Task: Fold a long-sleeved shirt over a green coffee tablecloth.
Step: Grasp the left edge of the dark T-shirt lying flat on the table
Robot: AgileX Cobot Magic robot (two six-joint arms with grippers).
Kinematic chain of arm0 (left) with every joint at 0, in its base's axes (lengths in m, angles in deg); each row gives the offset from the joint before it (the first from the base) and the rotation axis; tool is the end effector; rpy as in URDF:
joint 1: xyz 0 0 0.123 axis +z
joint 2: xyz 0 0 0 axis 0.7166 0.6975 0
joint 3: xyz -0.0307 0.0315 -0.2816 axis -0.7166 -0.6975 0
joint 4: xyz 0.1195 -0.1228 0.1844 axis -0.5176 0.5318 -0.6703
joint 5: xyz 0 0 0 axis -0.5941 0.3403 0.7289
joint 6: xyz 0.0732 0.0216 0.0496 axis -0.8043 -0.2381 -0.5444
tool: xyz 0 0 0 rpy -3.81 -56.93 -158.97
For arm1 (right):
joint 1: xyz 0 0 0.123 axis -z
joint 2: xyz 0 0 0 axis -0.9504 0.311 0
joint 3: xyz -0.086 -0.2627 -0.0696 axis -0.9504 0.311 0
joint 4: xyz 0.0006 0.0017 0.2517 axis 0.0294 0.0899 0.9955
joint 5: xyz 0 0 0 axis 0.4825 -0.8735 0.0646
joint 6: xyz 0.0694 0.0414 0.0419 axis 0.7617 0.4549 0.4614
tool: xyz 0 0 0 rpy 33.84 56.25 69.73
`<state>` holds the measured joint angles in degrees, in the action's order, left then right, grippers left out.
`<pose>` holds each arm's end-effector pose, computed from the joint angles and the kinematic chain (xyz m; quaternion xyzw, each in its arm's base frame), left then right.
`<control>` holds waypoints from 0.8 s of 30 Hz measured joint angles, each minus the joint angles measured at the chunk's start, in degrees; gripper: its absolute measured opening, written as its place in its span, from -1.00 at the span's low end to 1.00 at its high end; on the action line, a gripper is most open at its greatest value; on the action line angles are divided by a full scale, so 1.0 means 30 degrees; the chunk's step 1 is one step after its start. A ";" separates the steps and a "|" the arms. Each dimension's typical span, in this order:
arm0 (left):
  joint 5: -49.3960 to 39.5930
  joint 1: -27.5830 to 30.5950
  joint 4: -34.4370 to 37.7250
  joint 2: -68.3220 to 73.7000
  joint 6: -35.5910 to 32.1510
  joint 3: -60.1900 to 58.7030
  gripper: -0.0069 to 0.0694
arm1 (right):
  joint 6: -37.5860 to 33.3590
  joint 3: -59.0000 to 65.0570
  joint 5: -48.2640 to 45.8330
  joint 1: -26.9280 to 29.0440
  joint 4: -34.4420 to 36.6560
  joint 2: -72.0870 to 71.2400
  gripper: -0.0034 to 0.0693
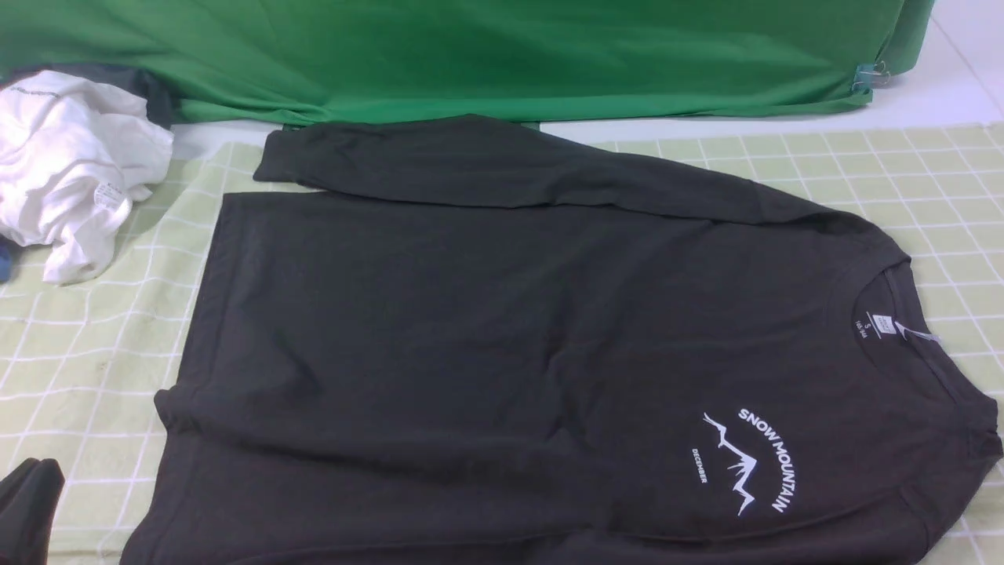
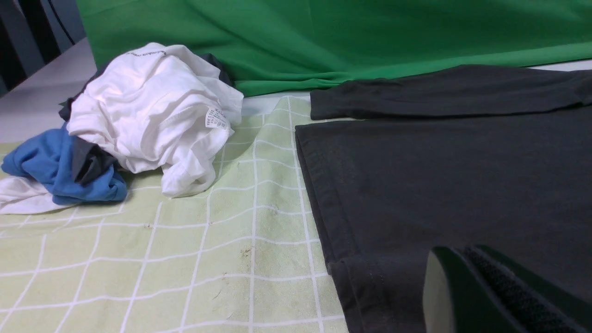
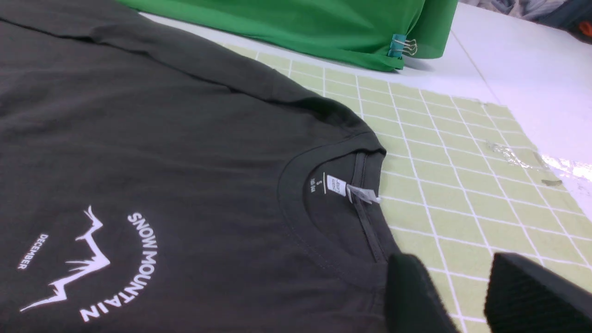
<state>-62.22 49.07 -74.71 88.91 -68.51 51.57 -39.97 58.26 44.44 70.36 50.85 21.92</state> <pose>0.0557 0.0015 0.1910 0.0257 0.7561 0.0483 0.6521 0.0555 0.0044 0.1876 -0.0730 0.7599 -0.0232 0.6455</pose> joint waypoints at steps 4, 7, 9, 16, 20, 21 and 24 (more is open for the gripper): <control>0.0000 0.0000 0.0000 0.0000 0.0000 0.0000 -0.78 | 0.0000 0.0000 0.0000 0.0000 0.0000 0.0000 -0.23; 0.0000 0.0000 0.0000 0.0000 0.0000 0.0000 -0.78 | 0.0000 0.0000 0.0000 0.0000 0.0000 0.0000 -0.23; 0.0000 0.0000 0.0000 0.0000 0.0000 0.0000 -0.78 | 0.0000 0.0000 0.0000 0.0000 0.0000 0.0000 -0.23; 0.2489 0.0000 0.2658 0.0000 0.0448 0.0000 -0.78 | 0.0000 0.0000 0.0000 0.0000 0.0000 0.0000 -0.23; 0.4256 0.0000 0.5250 0.0000 0.1630 0.0000 -0.78 | 0.0000 0.0000 0.0000 0.0000 0.0000 0.0000 -0.23; 0.4573 0.0000 0.5650 0.0000 0.1825 0.0000 -0.78 | 0.0000 0.0000 0.0000 0.0000 0.0000 0.0000 -0.23; 0.5483 0.0000 0.6119 0.0000 0.1992 0.0000 -0.78 | 0.0000 0.0000 0.0000 0.0000 0.0000 0.0000 -0.23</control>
<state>-45.77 49.07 -56.35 88.91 -62.53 51.57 -39.97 58.26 44.44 70.36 50.85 21.92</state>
